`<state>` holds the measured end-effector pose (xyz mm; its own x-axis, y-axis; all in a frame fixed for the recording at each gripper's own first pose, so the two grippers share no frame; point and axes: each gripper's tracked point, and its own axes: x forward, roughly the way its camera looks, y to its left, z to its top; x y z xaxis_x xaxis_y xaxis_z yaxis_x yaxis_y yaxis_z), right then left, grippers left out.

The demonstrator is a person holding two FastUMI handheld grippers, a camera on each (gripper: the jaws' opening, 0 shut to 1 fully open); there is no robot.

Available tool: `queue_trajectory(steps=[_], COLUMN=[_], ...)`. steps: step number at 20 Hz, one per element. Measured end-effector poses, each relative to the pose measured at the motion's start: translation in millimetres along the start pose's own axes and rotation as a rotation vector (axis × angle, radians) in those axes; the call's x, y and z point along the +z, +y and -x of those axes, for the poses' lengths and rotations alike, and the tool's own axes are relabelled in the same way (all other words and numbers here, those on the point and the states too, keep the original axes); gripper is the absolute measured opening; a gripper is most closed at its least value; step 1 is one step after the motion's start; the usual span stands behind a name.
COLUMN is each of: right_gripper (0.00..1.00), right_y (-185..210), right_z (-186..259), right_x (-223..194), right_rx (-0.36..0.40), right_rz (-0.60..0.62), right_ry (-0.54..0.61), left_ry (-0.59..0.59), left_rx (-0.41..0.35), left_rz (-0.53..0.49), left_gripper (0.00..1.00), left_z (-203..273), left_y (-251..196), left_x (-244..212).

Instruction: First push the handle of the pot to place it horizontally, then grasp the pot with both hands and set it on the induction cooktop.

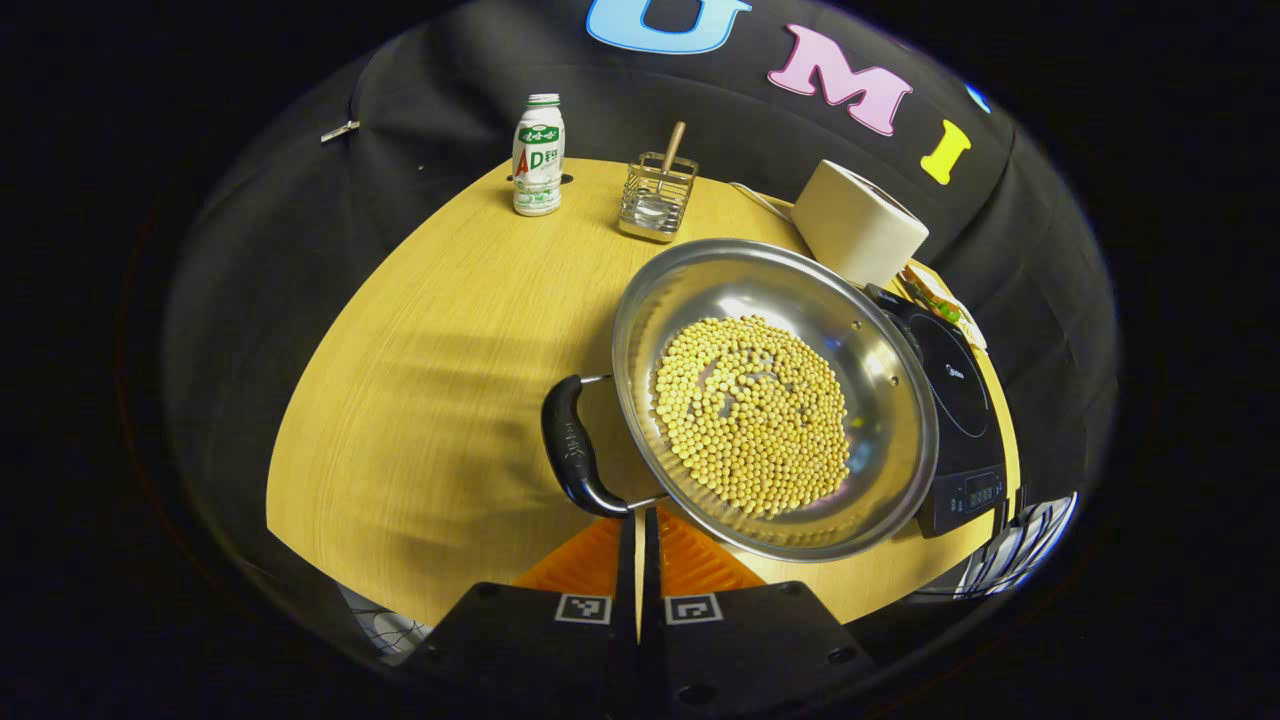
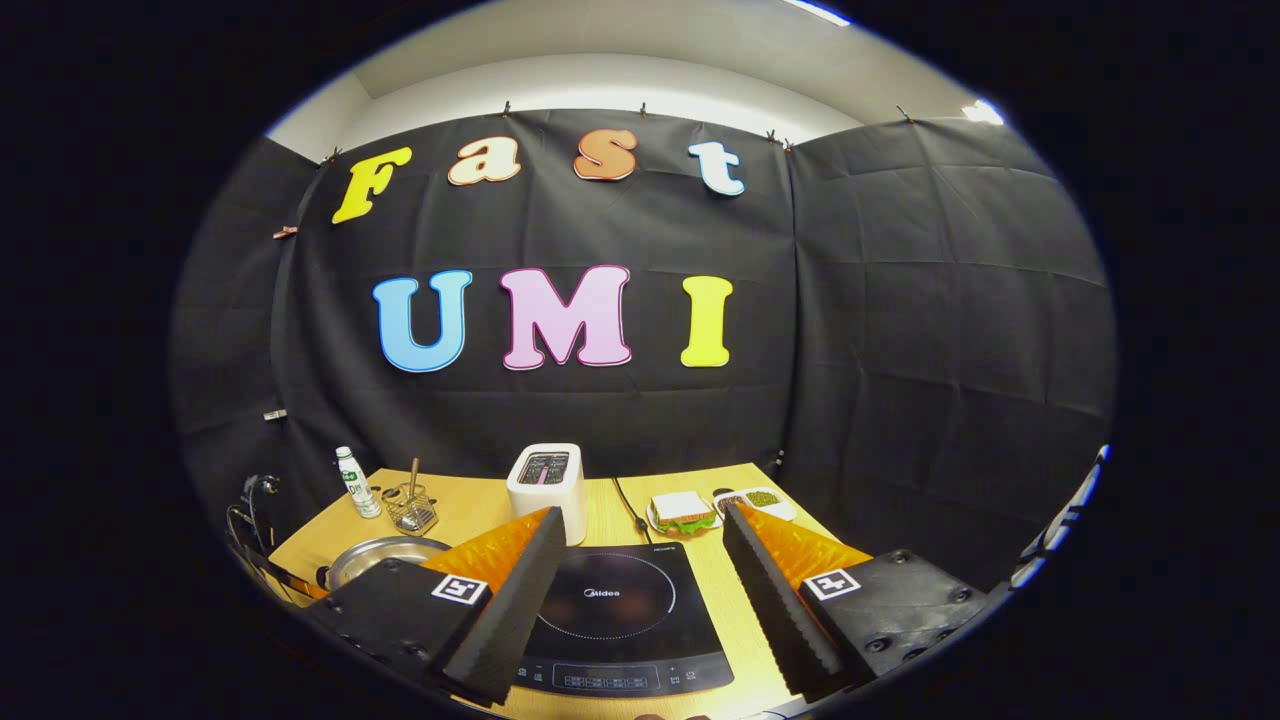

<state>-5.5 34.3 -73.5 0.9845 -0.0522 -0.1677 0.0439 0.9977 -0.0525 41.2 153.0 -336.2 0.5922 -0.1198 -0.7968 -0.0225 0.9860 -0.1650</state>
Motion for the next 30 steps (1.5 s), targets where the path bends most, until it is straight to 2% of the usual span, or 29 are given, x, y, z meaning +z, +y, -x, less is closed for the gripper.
queue_trajectory(steps=[6, 19, 25, 28, 30], right_gripper=[0.99, 0.99, 0.98, 0.99, 0.99], right_y=[13, 51, 87, 110, 127], right_z=[-16, -45, -57, -67, -74], right_x=[-14, -79, -113, -128, -137], right_rx=[0.014, 0.064, 0.145, 0.202, 0.25], right_rz=[-0.018, -0.053, -0.075, -0.071, -0.065], right_ry=[0.053, 0.268, 0.394, 0.448, 0.481], left_ry=[-0.011, -0.023, -0.071, -0.134, -0.183], left_rx=[0.012, 0.057, 0.113, 0.101, 0.083], left_rz=[0.012, 0.005, -0.003, 0.016, 0.029], left_gripper=[0.05, 0.05, 0.05, 0.06, 0.18], left_z=[-9, -24, -3, 17, 26], left_y=[16, 52, 72, 72, 69], left_x=[20, 61, 69, 87, 103])
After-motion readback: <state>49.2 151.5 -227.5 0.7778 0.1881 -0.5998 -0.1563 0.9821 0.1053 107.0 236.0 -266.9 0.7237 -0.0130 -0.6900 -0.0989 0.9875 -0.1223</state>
